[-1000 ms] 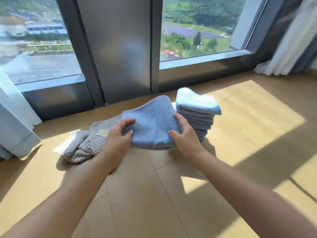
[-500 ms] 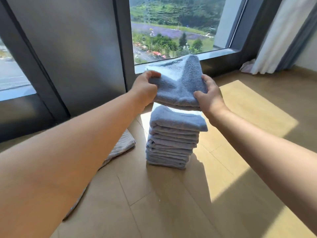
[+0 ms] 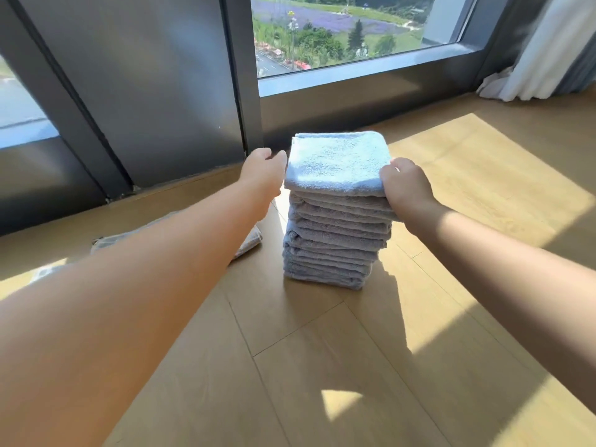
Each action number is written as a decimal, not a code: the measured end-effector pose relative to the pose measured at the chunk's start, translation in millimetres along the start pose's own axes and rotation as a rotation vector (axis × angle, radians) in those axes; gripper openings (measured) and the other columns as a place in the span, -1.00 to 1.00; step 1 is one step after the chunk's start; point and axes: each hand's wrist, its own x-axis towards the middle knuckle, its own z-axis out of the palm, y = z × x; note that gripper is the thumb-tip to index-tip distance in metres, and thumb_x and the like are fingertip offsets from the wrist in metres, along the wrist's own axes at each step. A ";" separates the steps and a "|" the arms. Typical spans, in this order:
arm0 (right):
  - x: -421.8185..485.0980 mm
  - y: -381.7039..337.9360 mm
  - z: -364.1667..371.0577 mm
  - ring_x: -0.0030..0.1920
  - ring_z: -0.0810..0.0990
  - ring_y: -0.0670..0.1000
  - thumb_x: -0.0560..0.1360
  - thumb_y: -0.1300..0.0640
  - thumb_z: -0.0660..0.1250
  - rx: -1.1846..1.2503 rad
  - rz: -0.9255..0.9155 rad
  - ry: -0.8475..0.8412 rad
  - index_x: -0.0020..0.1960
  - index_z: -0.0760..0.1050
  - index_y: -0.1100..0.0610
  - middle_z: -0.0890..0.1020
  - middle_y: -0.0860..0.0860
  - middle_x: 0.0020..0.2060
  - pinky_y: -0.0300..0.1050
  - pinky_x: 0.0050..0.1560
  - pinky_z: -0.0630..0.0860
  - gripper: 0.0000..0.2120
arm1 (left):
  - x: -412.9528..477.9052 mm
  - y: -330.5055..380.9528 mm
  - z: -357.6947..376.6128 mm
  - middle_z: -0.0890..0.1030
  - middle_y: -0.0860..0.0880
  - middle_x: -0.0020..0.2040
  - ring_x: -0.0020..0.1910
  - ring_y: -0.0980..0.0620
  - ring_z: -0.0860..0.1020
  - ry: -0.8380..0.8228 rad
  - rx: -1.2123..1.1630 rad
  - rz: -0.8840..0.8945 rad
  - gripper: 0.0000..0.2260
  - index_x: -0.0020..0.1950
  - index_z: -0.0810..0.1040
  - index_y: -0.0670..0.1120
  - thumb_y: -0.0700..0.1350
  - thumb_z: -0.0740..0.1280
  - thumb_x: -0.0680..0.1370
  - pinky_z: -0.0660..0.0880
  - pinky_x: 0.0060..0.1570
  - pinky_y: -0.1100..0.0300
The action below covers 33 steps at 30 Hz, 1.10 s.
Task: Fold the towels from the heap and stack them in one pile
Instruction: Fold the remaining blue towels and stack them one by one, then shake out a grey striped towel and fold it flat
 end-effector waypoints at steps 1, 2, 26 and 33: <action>-1.8 -2.8 -2.6 0.36 0.27 0.17 0.55 0.09 0.05 -0.020 0.001 0.024 0.40 0.27 0.10 0.33 0.13 0.38 0.04 0.35 0.26 -0.58 | -0.8 1.1 -6.5 0.44 -0.01 0.23 0.04 0.00 0.48 0.021 0.035 0.007 -0.58 0.47 0.20 -0.08 -0.05 0.11 0.62 0.42 0.26 0.08; -4.2 -5.1 -5.2 0.37 0.23 0.18 0.55 0.09 0.05 -0.054 -0.010 0.057 0.41 0.26 0.09 0.32 0.13 0.38 0.04 0.35 0.22 -0.57 | -0.9 1.2 -14.9 0.40 -0.04 0.32 0.18 -0.04 0.46 0.044 0.088 0.014 -0.58 0.47 0.19 -0.07 -0.03 0.09 0.62 0.39 0.31 0.04; -129.2 -62.0 263.4 0.35 0.27 0.09 0.51 0.16 0.15 -0.639 -0.820 -0.437 0.39 0.26 0.11 0.38 0.07 0.32 -0.02 0.31 0.16 -0.56 | -29.5 -206.0 -271.2 0.35 -0.21 0.38 0.36 -0.18 0.30 0.253 1.021 -0.051 -0.58 0.38 0.31 -0.17 -0.08 0.22 0.56 0.28 0.27 -0.04; -136.6 -40.0 365.4 0.40 0.24 0.13 0.52 0.12 0.21 -0.804 -0.719 -0.740 0.41 0.20 0.15 0.29 0.10 0.38 0.07 0.32 0.26 -0.52 | -11.4 -285.1 -243.2 0.27 -0.22 0.38 0.40 -0.19 0.20 0.165 0.809 -0.122 -0.52 0.40 0.28 -0.17 -0.13 0.28 0.50 0.14 0.38 0.07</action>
